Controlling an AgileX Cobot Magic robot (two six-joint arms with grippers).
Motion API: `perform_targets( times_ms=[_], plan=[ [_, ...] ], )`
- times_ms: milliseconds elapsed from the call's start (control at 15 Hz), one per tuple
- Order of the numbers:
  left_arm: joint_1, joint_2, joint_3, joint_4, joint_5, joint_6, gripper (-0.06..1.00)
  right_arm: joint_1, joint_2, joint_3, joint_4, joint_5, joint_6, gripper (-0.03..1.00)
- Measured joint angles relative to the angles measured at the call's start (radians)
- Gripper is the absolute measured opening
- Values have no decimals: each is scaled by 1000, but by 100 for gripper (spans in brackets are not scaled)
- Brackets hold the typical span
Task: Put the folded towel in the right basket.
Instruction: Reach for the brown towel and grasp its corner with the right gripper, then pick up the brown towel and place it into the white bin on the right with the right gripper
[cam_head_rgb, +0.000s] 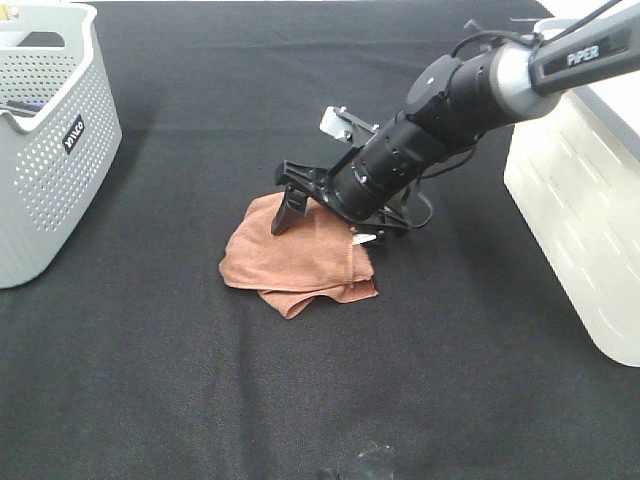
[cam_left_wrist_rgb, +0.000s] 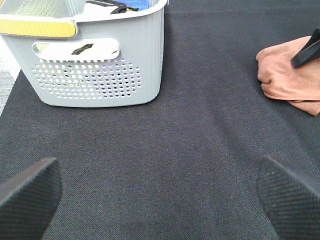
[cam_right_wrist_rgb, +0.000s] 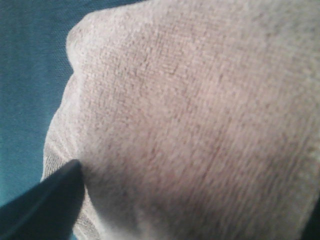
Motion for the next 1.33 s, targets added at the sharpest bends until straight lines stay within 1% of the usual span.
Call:
perform_targets(
  times_ms=[67, 133, 200, 467, 667, 733, 867, 933, 1000, 1067, 1200, 1333],
  plan=[
    [0, 0, 0, 0, 0, 0, 99, 2, 8, 0, 25, -4, -15, 70],
    [0, 0, 0, 0, 0, 0, 99, 2, 13, 3, 38, -7, -22, 56],
    [0, 0, 0, 0, 0, 0, 99, 4, 18, 10, 49, -7, -44, 24],
    [0, 0, 0, 0, 0, 0, 99, 5, -15, 20, 39, 1, -102, 23],
    [0, 0, 0, 0, 0, 0, 99, 5, -156, 24, 12, 48, -115, 23],
    [0, 0, 0, 0, 0, 0, 99, 5, -246, 24, -37, 73, -117, 23],
    [0, 0, 0, 0, 0, 0, 99, 4, -394, 24, -126, 80, -110, 23],
    [0, 0, 0, 0, 0, 0, 99, -11, -461, 15, -154, 95, -95, 23],
    [0, 0, 0, 0, 0, 0, 99, -45, -534, -12, -170, 132, -84, 23],
    [0, 0, 0, 0, 0, 0, 99, -45, -534, -12, -170, 132, -84, 23],
    [0, 0, 0, 0, 0, 0, 99, -191, -646, -91, -201, 221, -82, 23],
    [0, 0, 0, 0, 0, 0, 99, -334, -696, -155, -275, 316, -83, 23]
  ],
)
